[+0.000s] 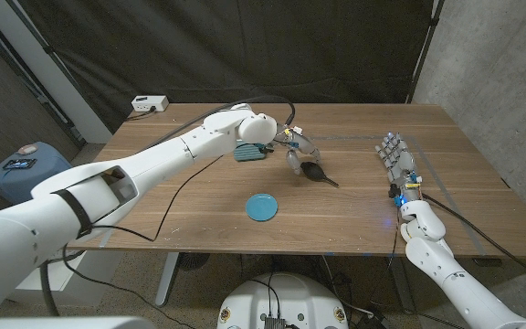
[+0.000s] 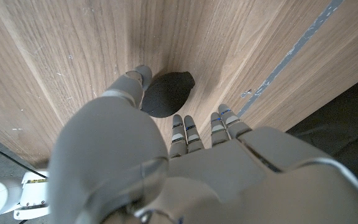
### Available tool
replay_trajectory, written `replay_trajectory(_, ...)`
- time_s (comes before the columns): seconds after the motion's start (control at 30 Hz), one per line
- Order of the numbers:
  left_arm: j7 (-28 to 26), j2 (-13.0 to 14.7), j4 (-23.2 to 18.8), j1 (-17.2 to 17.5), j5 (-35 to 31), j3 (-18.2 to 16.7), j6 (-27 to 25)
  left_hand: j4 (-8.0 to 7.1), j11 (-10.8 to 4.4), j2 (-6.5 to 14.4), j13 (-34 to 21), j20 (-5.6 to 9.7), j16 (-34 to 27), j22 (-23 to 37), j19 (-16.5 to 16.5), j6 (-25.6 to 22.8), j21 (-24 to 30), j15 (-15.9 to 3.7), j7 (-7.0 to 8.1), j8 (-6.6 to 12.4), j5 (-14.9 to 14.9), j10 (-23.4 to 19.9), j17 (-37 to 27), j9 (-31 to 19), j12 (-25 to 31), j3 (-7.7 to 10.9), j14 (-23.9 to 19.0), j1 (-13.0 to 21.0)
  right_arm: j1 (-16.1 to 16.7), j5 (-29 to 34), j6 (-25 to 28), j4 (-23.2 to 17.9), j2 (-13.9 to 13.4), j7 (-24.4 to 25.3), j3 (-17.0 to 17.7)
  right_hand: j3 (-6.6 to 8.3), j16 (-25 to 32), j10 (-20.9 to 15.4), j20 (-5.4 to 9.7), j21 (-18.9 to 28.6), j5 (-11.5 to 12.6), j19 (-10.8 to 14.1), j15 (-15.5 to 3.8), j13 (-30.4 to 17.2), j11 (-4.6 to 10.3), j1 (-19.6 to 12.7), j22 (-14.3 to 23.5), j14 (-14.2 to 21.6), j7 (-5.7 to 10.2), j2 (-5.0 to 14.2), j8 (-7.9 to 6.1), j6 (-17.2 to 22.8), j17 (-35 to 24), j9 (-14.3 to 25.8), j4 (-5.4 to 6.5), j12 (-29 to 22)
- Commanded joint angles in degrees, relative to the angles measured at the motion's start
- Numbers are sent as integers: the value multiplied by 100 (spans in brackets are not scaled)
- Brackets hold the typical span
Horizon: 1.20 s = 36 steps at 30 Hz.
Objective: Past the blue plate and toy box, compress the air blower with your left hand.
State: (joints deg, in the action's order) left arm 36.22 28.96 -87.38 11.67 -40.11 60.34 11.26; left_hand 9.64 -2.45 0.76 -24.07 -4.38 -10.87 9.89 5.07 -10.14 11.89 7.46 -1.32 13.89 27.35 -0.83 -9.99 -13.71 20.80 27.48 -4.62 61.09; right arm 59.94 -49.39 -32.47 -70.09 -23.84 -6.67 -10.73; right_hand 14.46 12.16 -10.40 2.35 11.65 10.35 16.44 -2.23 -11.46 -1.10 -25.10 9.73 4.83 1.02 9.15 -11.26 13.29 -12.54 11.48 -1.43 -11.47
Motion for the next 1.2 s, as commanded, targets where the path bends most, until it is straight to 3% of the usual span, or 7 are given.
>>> replay_trajectory(0.03, -168, 61, -260, 258, -241, -117, -196, -10, 23, -11, -42, -3, -29, 17, 55, -39, 10, 1, -36, -4, 26, 3, -26, -17, 35, -12, -34, 65, 29, -117, -40, 67, 33, -171, 45, 12, 30, -18, 77, -6, 0, 85, -100, -20, -21, 20, 15, 4, 23, 2, -31, 6, 4, 2, -50, -28)
replay_trajectory(1.2, -574, -79, -66, 361, -517, -74, -279, -40, 42, -58, -171, 4, -7, 22, 150, -163, 4, -31, -63, 29, 35, -104, -29, -85, 209, -71, -155, 101, -43, -327, 5, 250, 105, -529, 109, 21, 32, -20, 76, -14, 1, 104, -101, -19, -15, 38, 16, 4, 22, 6, -32, 8, 9, 1, -76, -28)
